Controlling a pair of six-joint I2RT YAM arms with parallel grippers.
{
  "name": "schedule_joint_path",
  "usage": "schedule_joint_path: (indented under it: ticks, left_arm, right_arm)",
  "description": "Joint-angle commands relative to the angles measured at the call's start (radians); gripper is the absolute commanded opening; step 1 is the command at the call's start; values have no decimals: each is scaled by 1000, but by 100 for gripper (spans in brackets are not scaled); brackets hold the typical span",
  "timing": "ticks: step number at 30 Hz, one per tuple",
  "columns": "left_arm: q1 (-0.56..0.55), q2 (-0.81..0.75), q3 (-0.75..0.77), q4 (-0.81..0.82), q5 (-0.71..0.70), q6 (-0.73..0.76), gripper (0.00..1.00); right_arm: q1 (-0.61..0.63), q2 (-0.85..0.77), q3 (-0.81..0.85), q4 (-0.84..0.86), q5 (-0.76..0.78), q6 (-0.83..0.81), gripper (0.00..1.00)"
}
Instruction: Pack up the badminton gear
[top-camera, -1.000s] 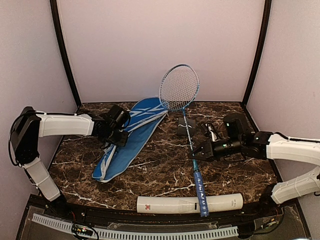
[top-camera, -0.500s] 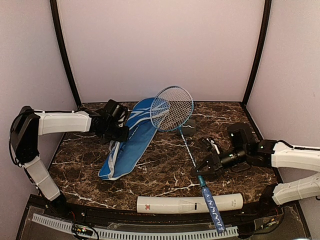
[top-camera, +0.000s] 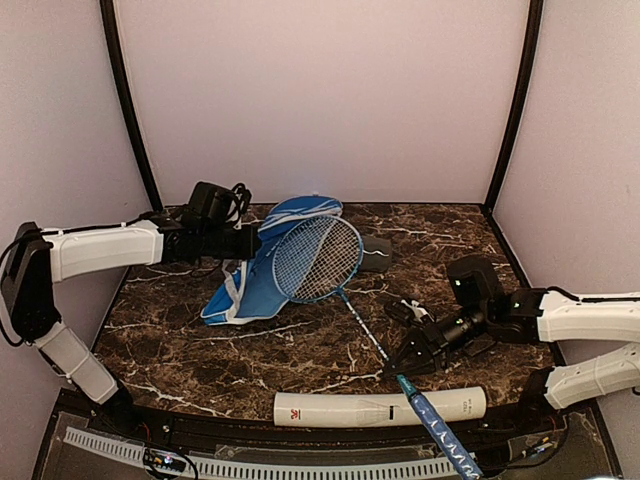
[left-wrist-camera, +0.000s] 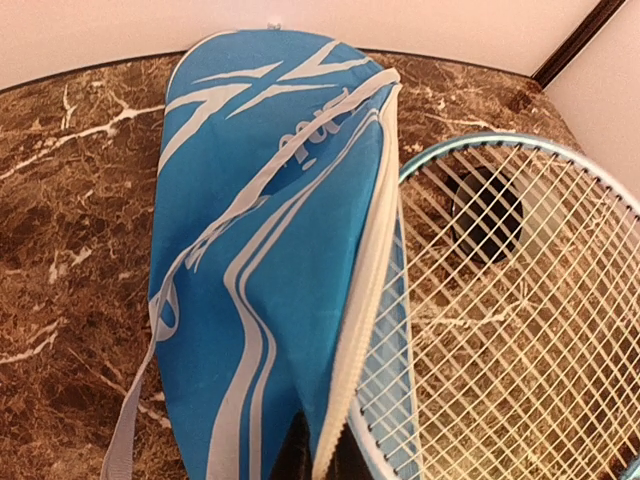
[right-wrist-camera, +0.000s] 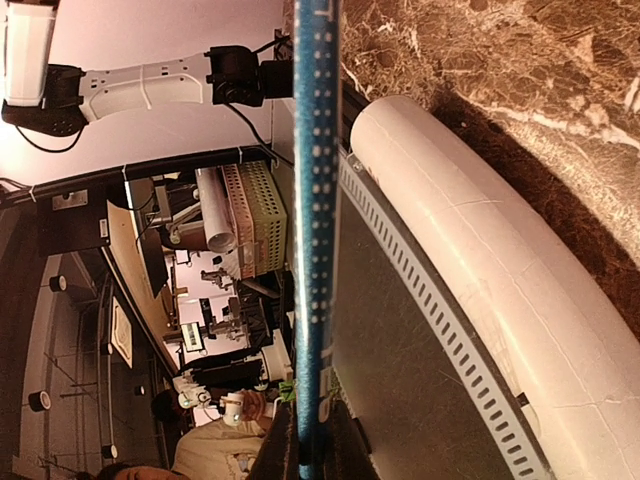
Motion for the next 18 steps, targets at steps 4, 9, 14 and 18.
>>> schedule_joint_path:
  ticks: [4, 9, 14, 18]
  left_arm:
    - [15, -51, -46, 240, -1, 22, 0]
    - [15, -74, -112, 320, 48, 69, 0]
    - [15, -101, -175, 389, 72, 112, 0]
    - [14, -113, -212, 456, 124, 108, 0]
  right_arm:
    - [24, 0, -23, 241, -51, 132, 0]
    - [26, 8, -36, 362, -52, 132, 0]
    - [26, 28, -26, 401, -52, 132, 0]
    - [27, 73, -48, 521, -62, 166, 0]
